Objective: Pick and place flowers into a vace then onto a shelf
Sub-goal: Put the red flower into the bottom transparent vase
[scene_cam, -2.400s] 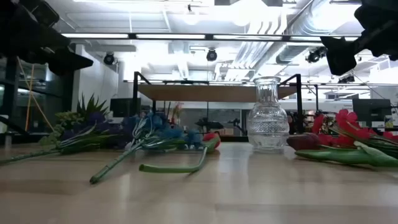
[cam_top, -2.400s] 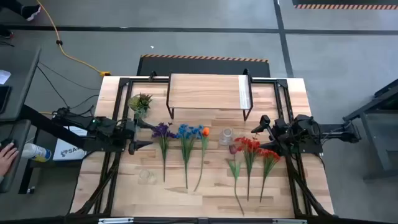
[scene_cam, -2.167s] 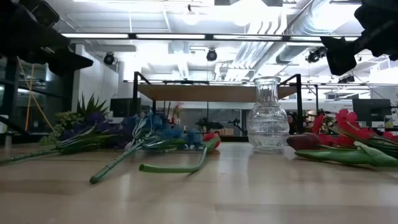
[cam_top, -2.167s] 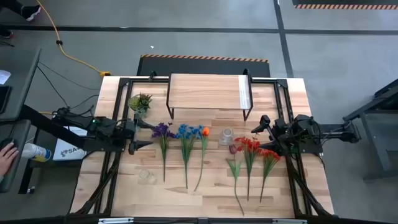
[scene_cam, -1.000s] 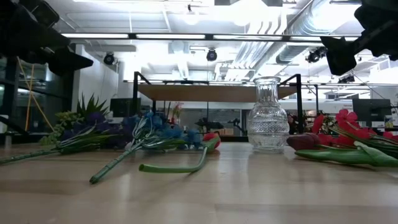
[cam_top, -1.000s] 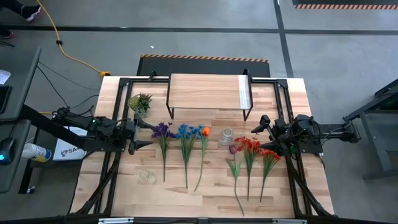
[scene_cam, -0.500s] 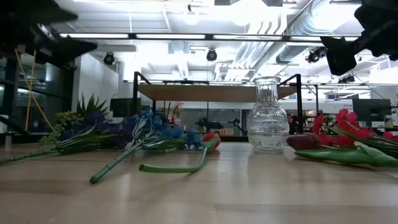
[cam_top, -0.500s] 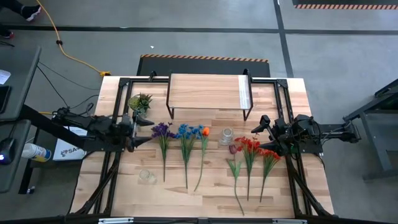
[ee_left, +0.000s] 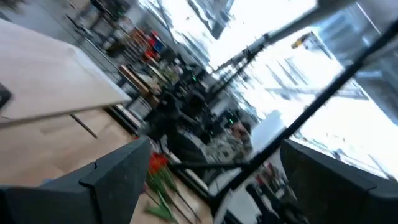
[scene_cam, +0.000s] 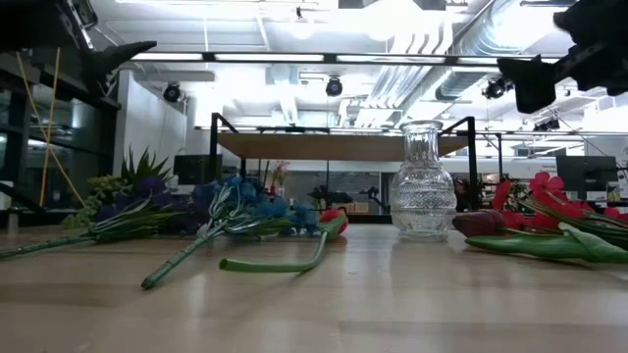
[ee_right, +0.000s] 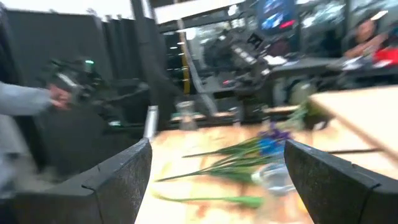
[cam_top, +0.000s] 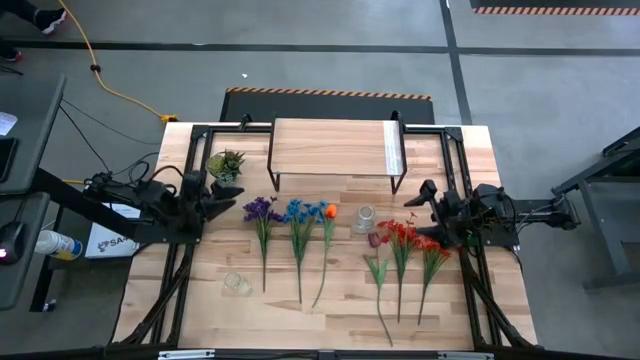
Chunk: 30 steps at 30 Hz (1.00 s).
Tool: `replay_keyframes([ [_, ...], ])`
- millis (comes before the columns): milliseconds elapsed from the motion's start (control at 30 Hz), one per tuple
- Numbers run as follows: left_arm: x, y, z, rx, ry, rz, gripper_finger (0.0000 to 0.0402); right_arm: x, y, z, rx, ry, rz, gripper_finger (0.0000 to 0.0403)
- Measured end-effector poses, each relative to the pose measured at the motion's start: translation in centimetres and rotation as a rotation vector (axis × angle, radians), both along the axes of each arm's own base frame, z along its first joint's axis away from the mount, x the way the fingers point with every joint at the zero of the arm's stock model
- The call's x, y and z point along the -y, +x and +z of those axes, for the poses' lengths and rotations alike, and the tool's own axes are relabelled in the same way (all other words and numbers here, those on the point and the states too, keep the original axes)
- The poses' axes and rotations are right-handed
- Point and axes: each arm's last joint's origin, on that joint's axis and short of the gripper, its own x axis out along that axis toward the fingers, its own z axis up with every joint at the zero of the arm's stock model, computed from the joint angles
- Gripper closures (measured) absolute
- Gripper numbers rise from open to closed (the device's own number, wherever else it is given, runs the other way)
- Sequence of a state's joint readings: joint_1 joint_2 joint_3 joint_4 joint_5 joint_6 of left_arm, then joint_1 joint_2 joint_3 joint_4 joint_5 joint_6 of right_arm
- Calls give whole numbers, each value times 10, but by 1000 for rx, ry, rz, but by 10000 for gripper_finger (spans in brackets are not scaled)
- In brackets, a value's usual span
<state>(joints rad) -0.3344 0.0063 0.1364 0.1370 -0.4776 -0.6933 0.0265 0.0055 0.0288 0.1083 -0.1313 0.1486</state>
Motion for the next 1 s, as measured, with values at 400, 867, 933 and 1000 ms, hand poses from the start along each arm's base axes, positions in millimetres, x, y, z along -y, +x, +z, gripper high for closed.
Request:
replay_keyframes([
  [400, -5, -4, 10, 94, -63, 129, 11, 7, -13, 38, 397, 368, -109, 52],
  [867, -10, -21, 43, 334, 39, 194, 11, 11, -39, 66, 804, 512, -132, 52],
  [933, -11, -25, 52, 330, 62, 187, 11, 11, -42, 68, 850, 510, -125, 52],
  [1000, -12, -28, 63, 306, 77, 182, 11, 11, -46, 71, 899, 493, -129, 52],
])
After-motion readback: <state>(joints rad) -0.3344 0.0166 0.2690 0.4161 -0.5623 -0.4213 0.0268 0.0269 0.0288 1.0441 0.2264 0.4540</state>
